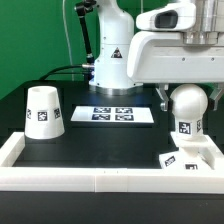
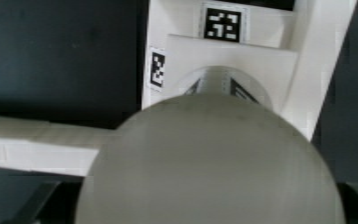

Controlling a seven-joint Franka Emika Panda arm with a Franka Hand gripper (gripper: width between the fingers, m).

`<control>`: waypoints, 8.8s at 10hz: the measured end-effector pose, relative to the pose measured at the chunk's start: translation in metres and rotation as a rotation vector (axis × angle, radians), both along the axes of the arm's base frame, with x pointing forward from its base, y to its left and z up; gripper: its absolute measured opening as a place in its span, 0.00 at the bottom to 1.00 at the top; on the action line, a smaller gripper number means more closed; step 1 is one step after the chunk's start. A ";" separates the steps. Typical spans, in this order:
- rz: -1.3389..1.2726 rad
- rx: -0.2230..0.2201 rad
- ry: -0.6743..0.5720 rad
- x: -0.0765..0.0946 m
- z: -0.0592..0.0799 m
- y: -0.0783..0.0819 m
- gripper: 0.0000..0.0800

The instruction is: Assemble lamp

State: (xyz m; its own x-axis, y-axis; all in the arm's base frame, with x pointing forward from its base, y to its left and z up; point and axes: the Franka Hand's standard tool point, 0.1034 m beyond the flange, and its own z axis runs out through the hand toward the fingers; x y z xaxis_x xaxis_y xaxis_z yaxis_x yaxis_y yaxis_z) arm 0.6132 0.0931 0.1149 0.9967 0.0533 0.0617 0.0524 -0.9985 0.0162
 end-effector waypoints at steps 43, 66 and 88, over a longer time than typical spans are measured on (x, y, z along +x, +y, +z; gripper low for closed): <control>0.149 0.075 0.050 -0.006 -0.002 0.008 0.87; 1.189 -0.090 0.084 -0.005 -0.005 0.004 0.72; -0.520 0.035 0.078 -0.006 -0.005 0.011 0.72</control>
Offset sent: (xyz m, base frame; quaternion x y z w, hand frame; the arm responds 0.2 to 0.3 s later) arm 0.0006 -0.0036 -0.0004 0.0014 -0.0280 0.2306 0.9727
